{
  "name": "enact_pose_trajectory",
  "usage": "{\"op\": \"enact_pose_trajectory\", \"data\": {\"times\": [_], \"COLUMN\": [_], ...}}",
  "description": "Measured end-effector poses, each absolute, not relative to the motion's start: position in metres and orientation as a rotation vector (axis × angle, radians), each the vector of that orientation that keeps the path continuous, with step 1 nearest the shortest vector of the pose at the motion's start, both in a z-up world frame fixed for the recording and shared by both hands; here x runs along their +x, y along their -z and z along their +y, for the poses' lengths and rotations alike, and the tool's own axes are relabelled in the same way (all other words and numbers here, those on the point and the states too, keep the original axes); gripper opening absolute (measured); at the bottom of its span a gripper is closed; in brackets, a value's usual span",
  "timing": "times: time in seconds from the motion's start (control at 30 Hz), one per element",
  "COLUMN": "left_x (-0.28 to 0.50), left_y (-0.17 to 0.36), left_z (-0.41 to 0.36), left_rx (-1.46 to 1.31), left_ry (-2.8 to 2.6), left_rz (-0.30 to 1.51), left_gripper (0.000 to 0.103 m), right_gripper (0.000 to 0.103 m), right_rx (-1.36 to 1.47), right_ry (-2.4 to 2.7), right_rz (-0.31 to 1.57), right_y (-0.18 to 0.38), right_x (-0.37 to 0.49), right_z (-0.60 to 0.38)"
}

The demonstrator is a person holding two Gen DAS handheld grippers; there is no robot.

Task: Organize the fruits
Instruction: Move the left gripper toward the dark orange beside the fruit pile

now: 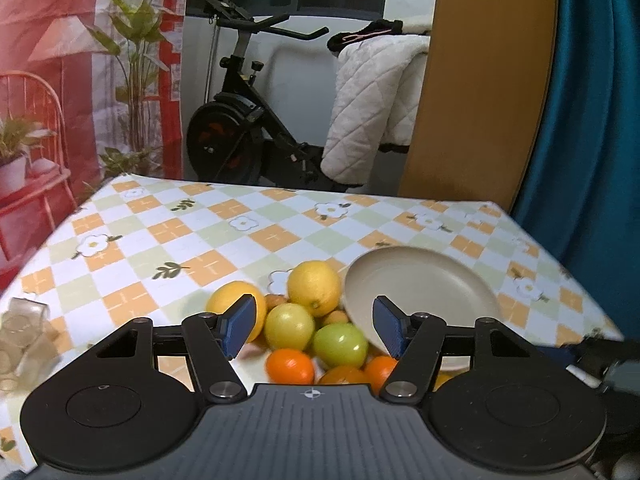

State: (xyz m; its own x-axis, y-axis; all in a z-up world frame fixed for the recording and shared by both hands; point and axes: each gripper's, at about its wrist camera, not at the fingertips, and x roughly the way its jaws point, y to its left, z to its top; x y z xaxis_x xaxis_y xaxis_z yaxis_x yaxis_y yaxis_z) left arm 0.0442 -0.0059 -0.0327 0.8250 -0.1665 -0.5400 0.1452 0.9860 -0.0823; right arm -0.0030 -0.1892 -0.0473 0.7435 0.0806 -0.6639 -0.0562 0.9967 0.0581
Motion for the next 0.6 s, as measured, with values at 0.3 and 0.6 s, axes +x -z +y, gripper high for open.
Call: {"op": "enact_pose_trajectory", "data": {"times": [0.3,0.6], "left_x": [0.047,0.045], "left_y": [0.046,0.06], "left_z": [-0.017,-0.021], "left_rx": [-0.026,-0.001], "left_ry": [0.195,0.248], "left_rz": [0.627,0.7], "left_gripper": [0.067,0.067], "right_gripper": [0.071,0.078], "right_rx": [0.034,0.018], "right_ry": [-0.1,-0.094], "right_rz": [0.752,0.782], "right_y": [0.051,0.058], "right_x": [-0.001,0.001], "right_z": [-0.193,-0.191]}}
